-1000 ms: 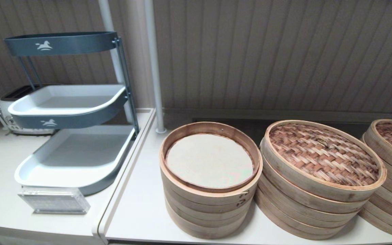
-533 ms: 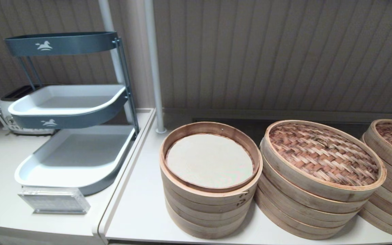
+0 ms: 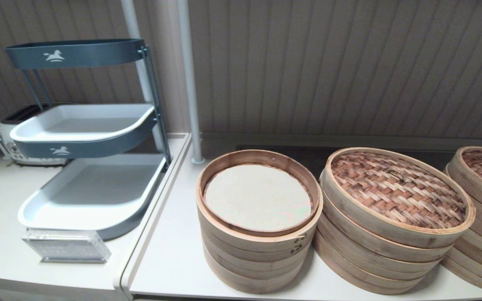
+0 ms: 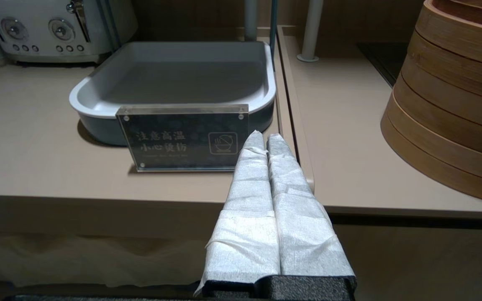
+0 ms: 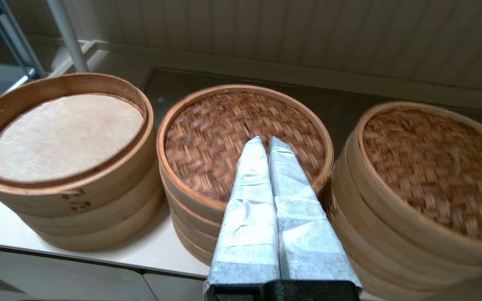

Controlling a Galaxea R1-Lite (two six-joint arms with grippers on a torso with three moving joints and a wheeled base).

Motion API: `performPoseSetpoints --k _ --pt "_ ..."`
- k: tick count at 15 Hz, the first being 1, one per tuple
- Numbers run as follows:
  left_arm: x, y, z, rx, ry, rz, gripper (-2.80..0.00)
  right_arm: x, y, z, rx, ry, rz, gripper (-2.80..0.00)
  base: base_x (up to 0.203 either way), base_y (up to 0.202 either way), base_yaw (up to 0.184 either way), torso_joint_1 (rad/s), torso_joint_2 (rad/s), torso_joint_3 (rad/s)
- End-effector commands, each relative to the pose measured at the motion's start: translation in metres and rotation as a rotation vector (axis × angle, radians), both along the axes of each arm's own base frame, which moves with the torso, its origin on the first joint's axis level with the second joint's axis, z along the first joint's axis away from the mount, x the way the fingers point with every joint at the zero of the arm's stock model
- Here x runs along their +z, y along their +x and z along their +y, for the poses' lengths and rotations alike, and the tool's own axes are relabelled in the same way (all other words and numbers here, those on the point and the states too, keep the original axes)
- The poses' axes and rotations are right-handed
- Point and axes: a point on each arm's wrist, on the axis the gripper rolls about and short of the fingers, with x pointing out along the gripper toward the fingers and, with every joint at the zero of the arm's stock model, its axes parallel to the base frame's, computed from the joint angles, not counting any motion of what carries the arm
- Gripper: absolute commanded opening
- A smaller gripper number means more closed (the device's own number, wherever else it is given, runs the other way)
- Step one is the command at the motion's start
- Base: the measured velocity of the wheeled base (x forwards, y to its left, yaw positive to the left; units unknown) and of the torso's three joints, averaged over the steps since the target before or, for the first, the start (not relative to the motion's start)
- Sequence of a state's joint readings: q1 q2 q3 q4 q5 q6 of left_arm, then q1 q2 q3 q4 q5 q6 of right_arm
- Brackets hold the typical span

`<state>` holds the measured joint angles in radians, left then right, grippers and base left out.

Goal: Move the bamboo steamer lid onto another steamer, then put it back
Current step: Pick up the steamer

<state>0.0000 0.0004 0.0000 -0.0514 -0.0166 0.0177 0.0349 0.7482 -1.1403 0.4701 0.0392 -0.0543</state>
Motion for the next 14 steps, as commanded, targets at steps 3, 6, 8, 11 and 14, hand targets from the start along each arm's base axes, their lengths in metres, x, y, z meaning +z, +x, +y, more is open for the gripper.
performPoseSetpoints --k 3,6,8,11,14 --pt "-0.008 0.002 0.000 0.000 -0.001 0.026 -2.80 0.026 0.085 0.008 0.076 -0.010 0.166 -2.80 0.000 0.000 0.000 0.000 0.00 0.000" --pt "-0.008 0.002 0.000 0.000 -0.001 0.026 -2.80 0.026 0.125 0.012 0.112 -0.009 0.251 -2.80 0.000 0.000 0.000 0.000 0.00 0.000" --pt "-0.008 0.002 0.000 0.000 0.001 0.026 -2.80 0.024 0.150 0.011 0.108 -0.005 0.298 -2.80 0.000 0.000 0.000 0.000 0.00 0.000" --pt "-0.008 0.002 0.000 0.000 0.000 0.026 -2.80 0.017 0.194 0.001 0.117 0.031 0.373 -2.80 0.000 0.000 0.000 0.000 0.00 0.000" --pt "-0.008 0.002 0.000 0.000 -0.001 0.026 -2.80 0.021 0.216 -0.012 0.094 0.059 0.449 -2.80 0.000 0.000 0.000 0.000 0.00 0.000"
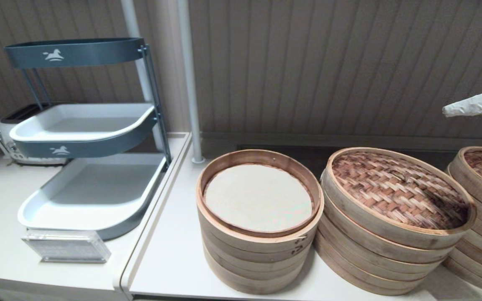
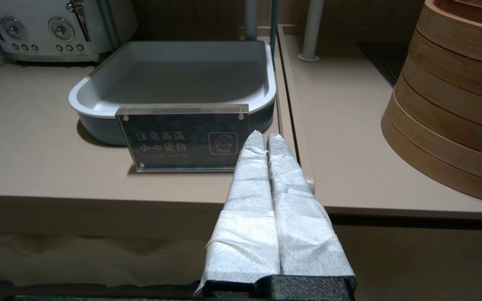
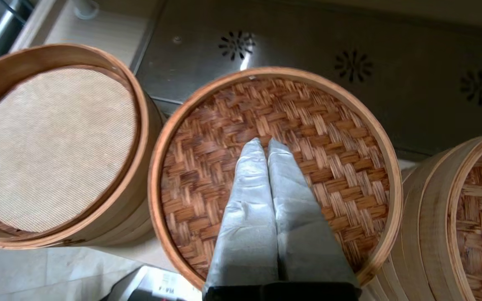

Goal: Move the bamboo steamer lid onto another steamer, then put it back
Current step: Pick up the steamer

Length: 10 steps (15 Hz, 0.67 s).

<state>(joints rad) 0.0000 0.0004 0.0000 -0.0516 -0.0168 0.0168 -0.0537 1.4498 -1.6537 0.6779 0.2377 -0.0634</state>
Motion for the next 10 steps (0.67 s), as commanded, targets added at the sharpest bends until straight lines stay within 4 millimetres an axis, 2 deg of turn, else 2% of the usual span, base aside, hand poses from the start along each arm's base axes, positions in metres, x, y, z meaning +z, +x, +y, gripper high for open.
performPoseSetpoints --k 1,7,10 --pt "-0.008 0.002 0.000 0.000 0.000 0.027 -2.80 -0.008 0.024 -0.007 -0.015 0.008 0.102 -2.80 0.000 0.000 0.000 0.000 0.00 0.000" --pt "-0.008 0.002 0.000 0.000 0.002 0.027 -2.80 -0.013 0.025 -0.010 -0.024 -0.014 0.204 -2.80 0.000 0.000 0.000 0.000 0.00 0.000" --pt "-0.008 0.002 0.000 0.000 0.002 0.027 -2.80 -0.028 0.044 -0.013 -0.027 -0.011 0.270 -2.80 0.000 0.000 0.000 0.000 0.00 0.000"
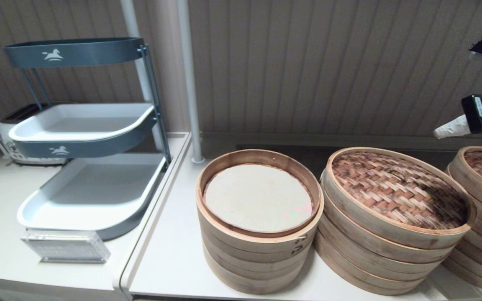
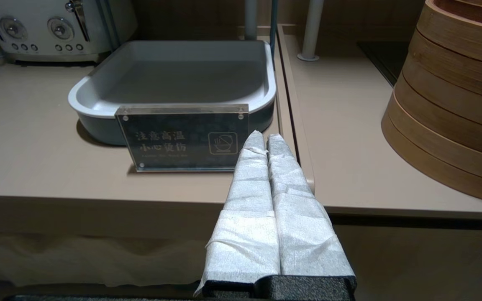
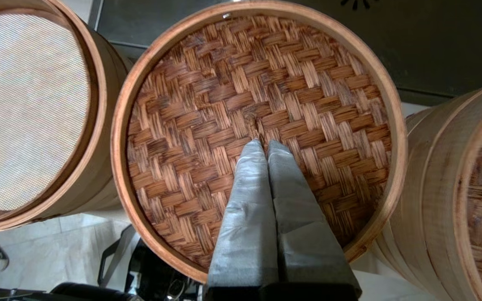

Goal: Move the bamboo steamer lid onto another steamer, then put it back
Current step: Pick up the steamer

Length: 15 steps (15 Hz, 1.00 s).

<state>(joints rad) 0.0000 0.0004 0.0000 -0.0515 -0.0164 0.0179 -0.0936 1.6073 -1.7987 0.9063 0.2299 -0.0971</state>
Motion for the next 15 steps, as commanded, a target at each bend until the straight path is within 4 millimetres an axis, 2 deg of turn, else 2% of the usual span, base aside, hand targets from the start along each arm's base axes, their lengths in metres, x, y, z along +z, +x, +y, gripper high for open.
performPoseSetpoints --k 1,6,7,15 --pt "-0.008 0.002 0.000 -0.001 -0.001 0.027 -2.80 -0.013 0.014 -0.001 -0.001 0.002 0.062 -2.80 0.000 0.000 0.000 0.000 0.00 0.000" --pt "-0.008 0.002 0.000 0.000 0.000 0.027 -2.80 -0.030 0.038 0.005 -0.021 -0.056 0.125 -2.80 0.000 0.000 0.000 0.000 0.00 0.000" --pt "-0.008 0.002 0.000 -0.001 -0.001 0.027 -2.80 -0.032 0.040 0.004 -0.025 -0.077 0.127 0.00 0.000 0.000 0.000 0.000 0.00 0.000" --pt "-0.008 0.002 0.000 0.000 0.000 0.027 -2.80 -0.038 0.044 0.003 0.026 -0.159 0.148 0.00 0.000 0.000 0.000 0.000 0.00 0.000"
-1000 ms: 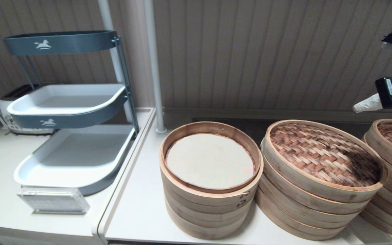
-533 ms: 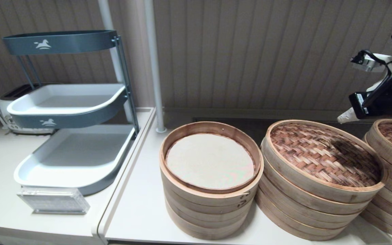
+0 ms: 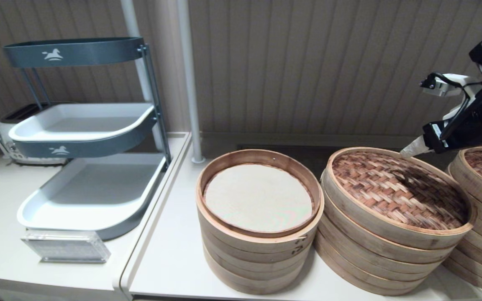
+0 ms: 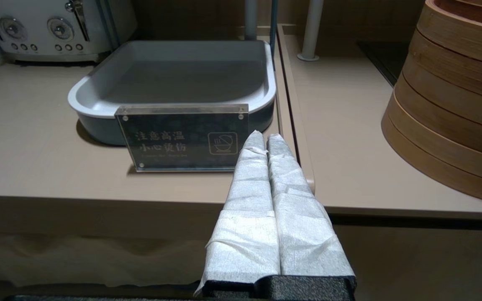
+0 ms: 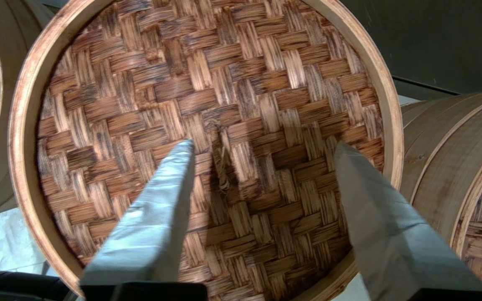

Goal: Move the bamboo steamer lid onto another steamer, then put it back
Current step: Pick up the steamer

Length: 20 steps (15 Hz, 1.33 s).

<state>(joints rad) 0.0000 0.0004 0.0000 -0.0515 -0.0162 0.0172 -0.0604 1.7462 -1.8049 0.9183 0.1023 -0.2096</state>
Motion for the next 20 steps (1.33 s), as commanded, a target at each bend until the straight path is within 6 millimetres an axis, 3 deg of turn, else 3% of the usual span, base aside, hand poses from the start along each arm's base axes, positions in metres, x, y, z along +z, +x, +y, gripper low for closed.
performPoseSetpoints --k 1,7,16,20 --pt "-0.008 0.002 0.000 -0.001 0.001 0.027 -2.80 -0.004 0.001 0.001 0.005 0.000 0.019 0.00 0.000 0.000 0.000 0.000 0.00 0.000" --pt "-0.008 0.002 0.000 -0.001 0.000 0.027 -2.80 -0.022 0.015 0.004 0.043 -0.018 0.074 0.00 0.000 0.000 0.000 0.000 0.00 0.000" --pt "-0.008 0.002 0.000 -0.001 0.000 0.027 -2.80 -0.031 0.011 0.005 0.104 -0.057 0.113 0.00 0.000 0.000 0.000 0.000 0.00 0.000" --pt "-0.008 0.002 0.000 -0.001 0.001 0.027 -2.80 -0.026 0.006 0.007 0.138 -0.017 0.090 0.00 0.000 0.000 0.000 0.000 0.00 0.000"
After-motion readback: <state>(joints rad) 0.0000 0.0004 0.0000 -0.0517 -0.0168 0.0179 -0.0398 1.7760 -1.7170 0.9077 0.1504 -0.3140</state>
